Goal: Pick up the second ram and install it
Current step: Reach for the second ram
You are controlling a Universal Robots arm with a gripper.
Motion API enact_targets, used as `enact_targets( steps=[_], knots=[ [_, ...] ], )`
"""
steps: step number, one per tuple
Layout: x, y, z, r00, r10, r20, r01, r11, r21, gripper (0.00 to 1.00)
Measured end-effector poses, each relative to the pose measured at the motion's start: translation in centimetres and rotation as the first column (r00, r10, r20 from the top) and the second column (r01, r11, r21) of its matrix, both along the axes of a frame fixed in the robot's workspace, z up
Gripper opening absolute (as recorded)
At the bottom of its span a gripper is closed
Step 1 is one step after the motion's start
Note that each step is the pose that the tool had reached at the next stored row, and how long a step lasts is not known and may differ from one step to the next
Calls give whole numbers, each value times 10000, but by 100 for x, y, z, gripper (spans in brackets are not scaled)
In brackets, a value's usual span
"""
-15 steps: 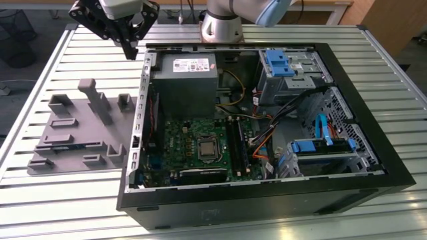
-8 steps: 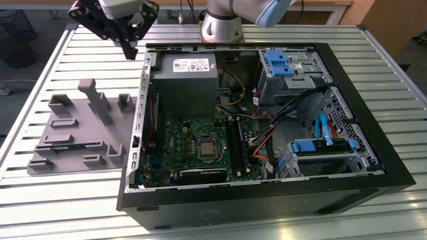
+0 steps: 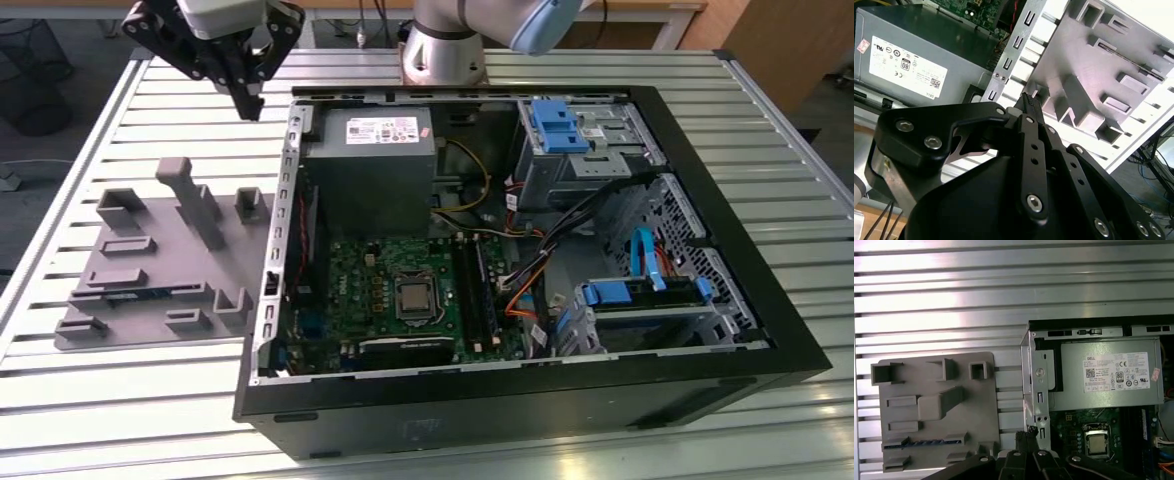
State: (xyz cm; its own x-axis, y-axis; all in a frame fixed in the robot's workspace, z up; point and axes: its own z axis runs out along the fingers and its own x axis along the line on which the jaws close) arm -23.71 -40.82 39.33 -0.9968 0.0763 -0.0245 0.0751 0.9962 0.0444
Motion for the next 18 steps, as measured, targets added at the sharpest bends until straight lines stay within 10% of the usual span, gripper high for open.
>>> enact_targets(
  steps=[18],
  knots=[
    [-239,-46,-1,10000,2,0,-2,10000,0,11]
  ],
)
